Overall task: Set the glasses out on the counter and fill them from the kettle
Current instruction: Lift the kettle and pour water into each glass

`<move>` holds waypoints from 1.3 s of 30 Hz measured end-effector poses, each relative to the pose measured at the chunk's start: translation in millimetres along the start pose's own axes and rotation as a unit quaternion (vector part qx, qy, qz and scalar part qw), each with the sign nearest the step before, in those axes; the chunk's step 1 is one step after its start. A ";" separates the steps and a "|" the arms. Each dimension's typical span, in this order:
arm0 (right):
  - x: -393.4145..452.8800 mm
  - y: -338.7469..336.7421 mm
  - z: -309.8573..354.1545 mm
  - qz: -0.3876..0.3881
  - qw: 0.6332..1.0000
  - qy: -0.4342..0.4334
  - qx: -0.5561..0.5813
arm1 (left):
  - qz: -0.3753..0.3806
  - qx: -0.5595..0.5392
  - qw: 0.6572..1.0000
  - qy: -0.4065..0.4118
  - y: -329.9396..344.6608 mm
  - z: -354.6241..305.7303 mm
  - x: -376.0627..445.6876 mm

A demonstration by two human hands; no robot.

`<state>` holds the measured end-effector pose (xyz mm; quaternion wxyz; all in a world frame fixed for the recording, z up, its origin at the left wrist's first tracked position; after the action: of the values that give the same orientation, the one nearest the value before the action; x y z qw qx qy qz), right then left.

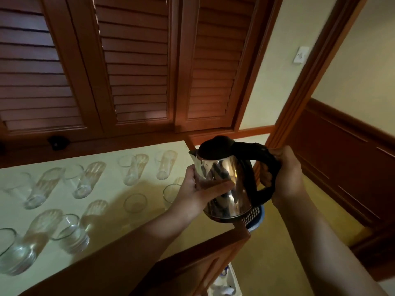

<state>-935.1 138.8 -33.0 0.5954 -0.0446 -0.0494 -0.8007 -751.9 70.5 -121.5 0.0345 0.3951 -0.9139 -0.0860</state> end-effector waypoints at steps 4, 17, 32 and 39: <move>33.2 -8.2 -10.6 0.026 0.999 0.000 -0.022 | -0.035 0.003 0.999 -0.017 -3.6 0.2 20.6; 137.8 7.8 -40.0 0.131 0.990 -0.012 -0.043 | -0.180 -0.016 0.981 -0.065 -34.8 11.3 77.4; 182.4 30.8 -57.6 0.206 0.975 0.014 -0.083 | -0.237 -0.100 0.964 -0.073 -54.5 38.4 106.1; 193.6 43.4 -52.4 0.205 0.974 0.037 -0.088 | -0.213 -0.157 0.961 -0.086 -53.6 28.5 105.1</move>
<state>-949.7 -64.3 -58.6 0.7420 -0.0765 0.0536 -0.6639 -789.3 -38.4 -159.9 -0.0020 0.5615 -0.7832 -0.2672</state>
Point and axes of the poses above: each hand's wrist, its own x-axis towards the middle knuckle, its own y-axis out of the palm, z = x × y, the point moved 4 cm from there along x, towards the middle knuckle, and after that the axes turned 15 degrees about z, right-handed, at the moved point
